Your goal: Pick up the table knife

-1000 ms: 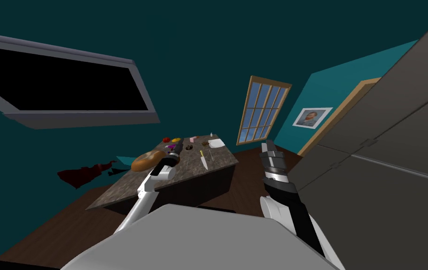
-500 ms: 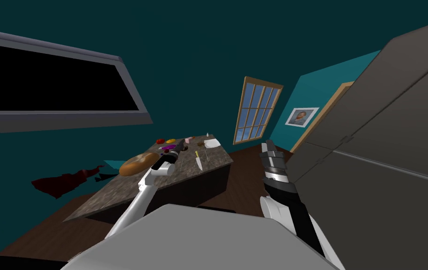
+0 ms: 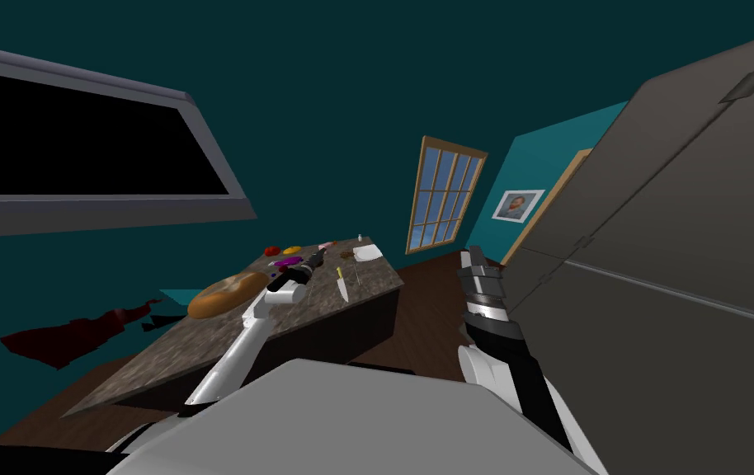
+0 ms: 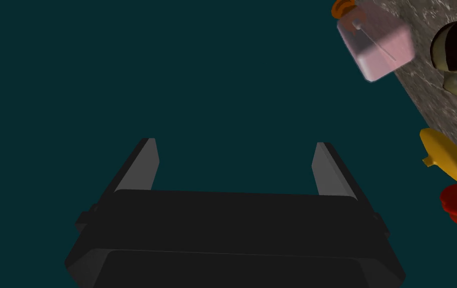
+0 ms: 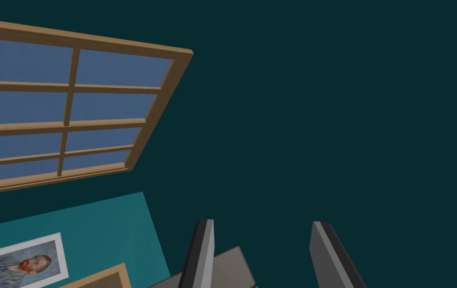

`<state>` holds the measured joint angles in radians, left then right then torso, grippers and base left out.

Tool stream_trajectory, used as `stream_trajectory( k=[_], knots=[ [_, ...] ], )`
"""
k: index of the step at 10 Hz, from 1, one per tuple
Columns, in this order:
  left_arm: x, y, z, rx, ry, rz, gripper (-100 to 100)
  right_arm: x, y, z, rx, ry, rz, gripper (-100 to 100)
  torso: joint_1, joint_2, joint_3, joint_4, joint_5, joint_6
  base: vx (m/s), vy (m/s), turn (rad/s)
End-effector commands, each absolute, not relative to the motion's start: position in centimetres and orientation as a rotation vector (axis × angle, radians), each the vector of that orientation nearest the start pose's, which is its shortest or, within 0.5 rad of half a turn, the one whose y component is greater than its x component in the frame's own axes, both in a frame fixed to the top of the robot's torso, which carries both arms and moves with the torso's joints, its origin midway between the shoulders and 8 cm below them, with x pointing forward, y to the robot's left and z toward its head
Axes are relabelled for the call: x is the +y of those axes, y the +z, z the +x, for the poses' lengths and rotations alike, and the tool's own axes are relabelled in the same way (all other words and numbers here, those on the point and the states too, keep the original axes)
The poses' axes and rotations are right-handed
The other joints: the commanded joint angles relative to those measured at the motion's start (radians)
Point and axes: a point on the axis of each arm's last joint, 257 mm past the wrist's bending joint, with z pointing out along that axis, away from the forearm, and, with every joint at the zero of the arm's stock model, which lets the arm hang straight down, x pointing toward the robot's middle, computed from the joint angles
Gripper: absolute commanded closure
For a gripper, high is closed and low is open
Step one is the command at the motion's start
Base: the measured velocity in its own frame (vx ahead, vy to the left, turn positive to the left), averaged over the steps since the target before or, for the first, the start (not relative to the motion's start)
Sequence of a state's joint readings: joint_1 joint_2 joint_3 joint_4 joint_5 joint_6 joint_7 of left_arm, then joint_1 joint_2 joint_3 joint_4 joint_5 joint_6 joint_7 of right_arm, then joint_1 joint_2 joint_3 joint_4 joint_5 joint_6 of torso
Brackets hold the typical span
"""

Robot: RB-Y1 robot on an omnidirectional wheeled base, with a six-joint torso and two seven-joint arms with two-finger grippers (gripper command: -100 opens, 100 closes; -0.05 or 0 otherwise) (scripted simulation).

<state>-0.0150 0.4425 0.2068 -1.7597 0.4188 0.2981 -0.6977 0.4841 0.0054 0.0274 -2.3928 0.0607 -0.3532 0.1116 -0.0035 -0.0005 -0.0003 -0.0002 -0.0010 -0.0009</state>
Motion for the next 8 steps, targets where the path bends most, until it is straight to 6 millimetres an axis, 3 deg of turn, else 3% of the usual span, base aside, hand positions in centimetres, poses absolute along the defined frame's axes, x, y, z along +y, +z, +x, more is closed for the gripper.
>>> stream_trajectory(
  k=[1,8],
  knots=[
    [42.2,-14.5,54.4,1.513,-0.507,-0.737,-100,-26.3,5.1,34.7,0.679,1.184,0.601,0,0.0,0.0,0.0,0.0,0.0,0.0,0.027,-0.068,-0.052],
    [46.2,-19.3,54.0,1.735,-0.298,-0.694,-100,-26.3,5.1,34.7,0.679,1.184,0.601,0,0.001,0.001,0.0,0.0,0.0,0.0,0.021,-0.044,-0.044]
  ],
)
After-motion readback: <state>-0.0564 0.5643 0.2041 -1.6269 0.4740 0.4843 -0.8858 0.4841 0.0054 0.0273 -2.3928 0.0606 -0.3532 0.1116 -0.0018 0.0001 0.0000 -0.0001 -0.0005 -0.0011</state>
